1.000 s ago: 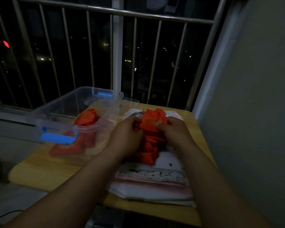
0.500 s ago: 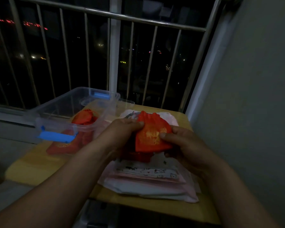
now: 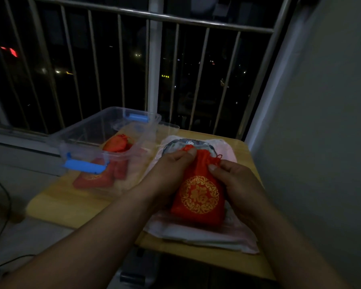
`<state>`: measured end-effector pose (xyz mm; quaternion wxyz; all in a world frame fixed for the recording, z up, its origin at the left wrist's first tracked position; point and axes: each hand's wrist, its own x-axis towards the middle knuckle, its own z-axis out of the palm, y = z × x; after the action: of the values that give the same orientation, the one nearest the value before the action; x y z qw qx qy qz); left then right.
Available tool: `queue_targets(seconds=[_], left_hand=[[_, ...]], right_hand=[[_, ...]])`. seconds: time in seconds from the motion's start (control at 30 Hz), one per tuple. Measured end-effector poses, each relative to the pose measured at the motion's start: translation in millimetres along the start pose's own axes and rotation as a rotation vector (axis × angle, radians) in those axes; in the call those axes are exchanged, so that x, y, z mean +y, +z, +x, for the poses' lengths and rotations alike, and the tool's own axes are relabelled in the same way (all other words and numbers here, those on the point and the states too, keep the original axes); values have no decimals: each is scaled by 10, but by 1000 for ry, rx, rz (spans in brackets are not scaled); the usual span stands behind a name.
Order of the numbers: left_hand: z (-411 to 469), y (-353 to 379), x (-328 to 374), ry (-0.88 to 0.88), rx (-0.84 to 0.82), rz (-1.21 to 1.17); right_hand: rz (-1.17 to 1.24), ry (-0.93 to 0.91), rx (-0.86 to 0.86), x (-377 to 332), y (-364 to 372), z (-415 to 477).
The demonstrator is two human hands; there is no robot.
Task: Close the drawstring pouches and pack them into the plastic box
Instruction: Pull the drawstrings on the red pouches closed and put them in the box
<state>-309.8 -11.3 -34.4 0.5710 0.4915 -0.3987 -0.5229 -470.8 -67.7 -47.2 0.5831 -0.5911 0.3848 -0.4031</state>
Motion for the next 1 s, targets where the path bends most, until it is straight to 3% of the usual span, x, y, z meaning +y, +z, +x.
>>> queue_targets(seconds=[0.27,0.53,1.0], left_hand=[[-30,-4,-31,98,114,66],[56,45,-59,88,134,-63],[242,-81,-107,84,244,-313]], right_hand=[[243,54,57,25,70,41],[355,95,209,-43,-112,31],[573,125,243,-58,-265,80]])
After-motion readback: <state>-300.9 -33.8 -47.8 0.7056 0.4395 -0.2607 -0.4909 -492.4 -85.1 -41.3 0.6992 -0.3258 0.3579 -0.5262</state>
